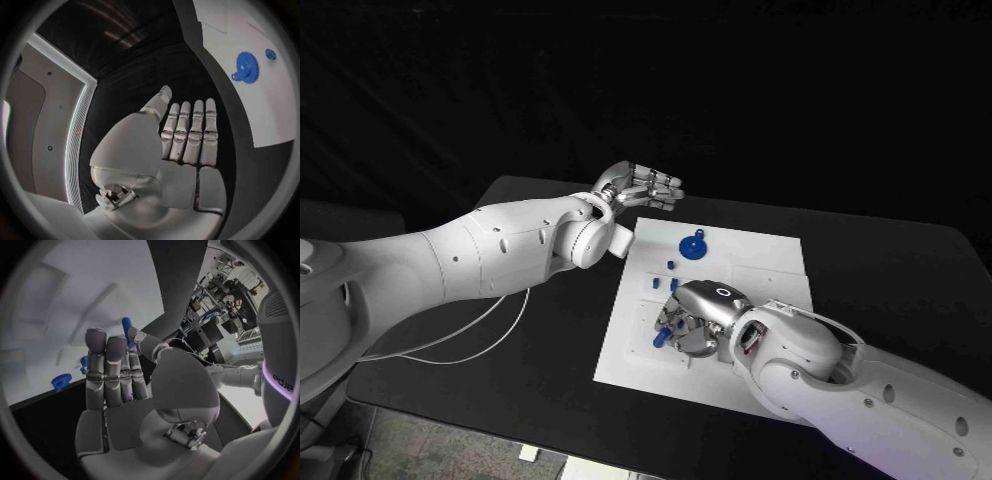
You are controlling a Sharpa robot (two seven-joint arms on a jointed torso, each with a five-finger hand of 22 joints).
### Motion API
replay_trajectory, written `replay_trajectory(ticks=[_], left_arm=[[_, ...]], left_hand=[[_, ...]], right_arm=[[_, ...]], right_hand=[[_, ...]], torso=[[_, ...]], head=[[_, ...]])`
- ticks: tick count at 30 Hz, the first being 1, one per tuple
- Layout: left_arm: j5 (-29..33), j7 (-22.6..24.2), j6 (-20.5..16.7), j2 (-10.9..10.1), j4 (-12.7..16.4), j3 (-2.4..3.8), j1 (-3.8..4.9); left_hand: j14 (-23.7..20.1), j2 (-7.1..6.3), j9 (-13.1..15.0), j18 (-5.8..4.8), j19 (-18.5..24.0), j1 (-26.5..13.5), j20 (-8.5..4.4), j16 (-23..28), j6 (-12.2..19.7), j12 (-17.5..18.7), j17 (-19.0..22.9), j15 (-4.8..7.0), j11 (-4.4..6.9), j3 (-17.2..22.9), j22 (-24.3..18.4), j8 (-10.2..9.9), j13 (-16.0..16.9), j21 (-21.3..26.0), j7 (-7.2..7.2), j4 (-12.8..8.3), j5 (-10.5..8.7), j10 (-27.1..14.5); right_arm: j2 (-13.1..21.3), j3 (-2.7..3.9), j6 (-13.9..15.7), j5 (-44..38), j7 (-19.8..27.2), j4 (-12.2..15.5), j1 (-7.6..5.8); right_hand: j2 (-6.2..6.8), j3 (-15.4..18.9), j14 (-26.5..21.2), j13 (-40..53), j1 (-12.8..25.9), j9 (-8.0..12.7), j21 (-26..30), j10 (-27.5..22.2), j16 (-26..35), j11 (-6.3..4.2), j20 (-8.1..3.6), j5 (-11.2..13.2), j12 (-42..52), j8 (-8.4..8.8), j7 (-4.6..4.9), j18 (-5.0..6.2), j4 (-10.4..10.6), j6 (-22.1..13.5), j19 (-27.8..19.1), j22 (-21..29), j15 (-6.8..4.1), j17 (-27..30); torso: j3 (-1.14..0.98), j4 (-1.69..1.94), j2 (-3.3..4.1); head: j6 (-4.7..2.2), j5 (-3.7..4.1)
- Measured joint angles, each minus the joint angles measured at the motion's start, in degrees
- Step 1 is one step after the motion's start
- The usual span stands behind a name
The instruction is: Assemble the parts on the task board
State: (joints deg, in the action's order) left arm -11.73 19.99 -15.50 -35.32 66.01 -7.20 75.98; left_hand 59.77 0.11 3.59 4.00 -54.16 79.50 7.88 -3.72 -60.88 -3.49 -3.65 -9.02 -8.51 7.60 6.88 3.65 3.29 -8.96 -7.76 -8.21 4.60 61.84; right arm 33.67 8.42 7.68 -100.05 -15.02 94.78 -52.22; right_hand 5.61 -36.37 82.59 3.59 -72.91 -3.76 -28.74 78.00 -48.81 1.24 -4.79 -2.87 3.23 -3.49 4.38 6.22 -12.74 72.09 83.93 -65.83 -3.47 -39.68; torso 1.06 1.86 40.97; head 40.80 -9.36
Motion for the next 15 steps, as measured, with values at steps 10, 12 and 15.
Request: replay_trajectory(ticks=[10, 12, 15], left_arm=[[0.0, -0.1, 0.1, 0.0, 0.0, 0.0, 0.0], [0.0, -0.1, 0.1, 0.0, 0.0, 0.0, 0.0], [0.0, -0.1, 0.1, 0.0, 0.0, 0.0, 0.0]], left_hand=[[0.0, 0.0, 0.0, 0.0, 0.0, 0.0, 0.0, 0.0, 0.0, 0.0, 0.0, 0.0, 0.0, 0.0, -0.5, 0.0, 0.0, -0.2, 0.0, 0.0, 0.0, 0.0], [0.0, 0.0, 0.0, 0.0, 0.0, 0.0, 0.0, 0.0, 0.0, 0.0, 0.0, 0.0, 0.0, 0.0, -0.5, 0.0, 0.0, -0.2, 0.0, 0.0, 0.0, 0.0], [0.0, 0.0, 0.0, 0.0, 0.0, 0.0, 0.0, 0.0, 0.0, 0.0, 0.0, 0.0, 0.0, 0.0, -0.5, 0.0, 0.0, -0.2, 0.0, 0.0, 0.0, 0.0]], right_arm=[[0.0, -0.37, -0.1, -1.8, -0.2, -0.3, -0.04], [0.0, -0.38, -0.1, -2.2, -0.3, -0.3, -0.01], [0.0, -0.38, -0.1, -2.7, -0.5, -0.2, -0.01]], right_hand=[[-0.28, -0.1, 0.0, -0.1, 0.3, 0.0, 0.2, 0.0, 0.0, 0.01, 0.01, -0.2, -0.1, 0.02, 0.0, 0.01, -0.2, 0.0, 0.0, -0.1, 0.0, 0.0], [-0.28, -0.1, 0.0, -0.1, 0.3, 0.0, 0.2, 0.0, 0.0, 0.01, 0.01, -0.2, -0.1, 0.03, 0.0, 0.01, -0.2, 0.0, 0.0, -0.1, 0.0, 0.0], [-0.28, -0.1, 0.0, 0.0, 0.3, 0.0, 0.2, 0.0, 0.0, 0.02, 0.01, -0.2, 0.1, 0.03, 0.0, 0.01, -0.2, 0.0, 0.0, -0.1, 0.0, 0.1]], torso=[[-0.04, -0.1, 0.0], [-0.07, -0.1, 0.0], [-0.08, -0.1, 0.0]], head=[[0.06, -0.05], [0.06, -0.05], [0.06, 0.02]])
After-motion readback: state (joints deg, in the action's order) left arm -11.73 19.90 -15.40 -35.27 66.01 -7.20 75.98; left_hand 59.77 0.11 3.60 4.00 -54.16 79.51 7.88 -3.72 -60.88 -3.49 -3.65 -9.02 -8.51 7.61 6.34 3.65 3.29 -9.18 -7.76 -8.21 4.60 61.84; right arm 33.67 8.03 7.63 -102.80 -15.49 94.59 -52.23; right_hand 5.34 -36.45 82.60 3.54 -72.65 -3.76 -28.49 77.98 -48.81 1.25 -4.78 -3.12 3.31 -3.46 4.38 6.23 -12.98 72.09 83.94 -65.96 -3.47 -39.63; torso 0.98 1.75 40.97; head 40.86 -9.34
